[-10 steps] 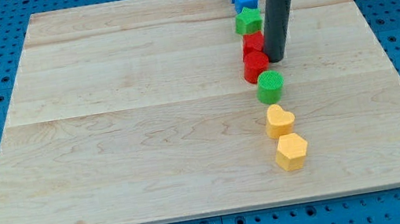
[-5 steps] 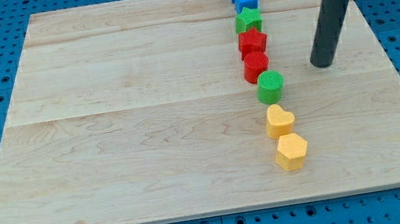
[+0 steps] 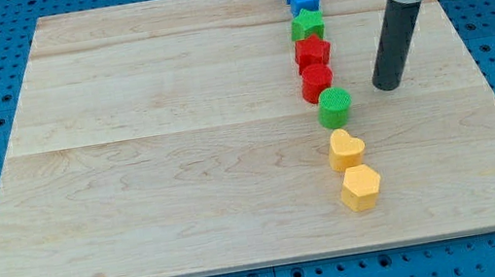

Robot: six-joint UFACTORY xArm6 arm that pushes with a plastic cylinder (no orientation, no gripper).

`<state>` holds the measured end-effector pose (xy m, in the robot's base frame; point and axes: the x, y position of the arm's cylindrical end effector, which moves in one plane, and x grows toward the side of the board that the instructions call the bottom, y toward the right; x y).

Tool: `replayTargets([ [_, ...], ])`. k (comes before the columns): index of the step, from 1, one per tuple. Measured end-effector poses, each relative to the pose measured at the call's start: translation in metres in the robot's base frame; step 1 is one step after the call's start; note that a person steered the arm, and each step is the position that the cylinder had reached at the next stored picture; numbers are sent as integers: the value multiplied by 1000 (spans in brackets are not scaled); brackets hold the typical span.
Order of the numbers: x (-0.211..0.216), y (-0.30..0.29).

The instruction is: Move the red circle and green circle left a bit

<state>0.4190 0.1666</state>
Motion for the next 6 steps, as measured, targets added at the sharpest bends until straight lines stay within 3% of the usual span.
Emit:
replayTargets([
  [3,0,-52],
  [6,5,-56],
])
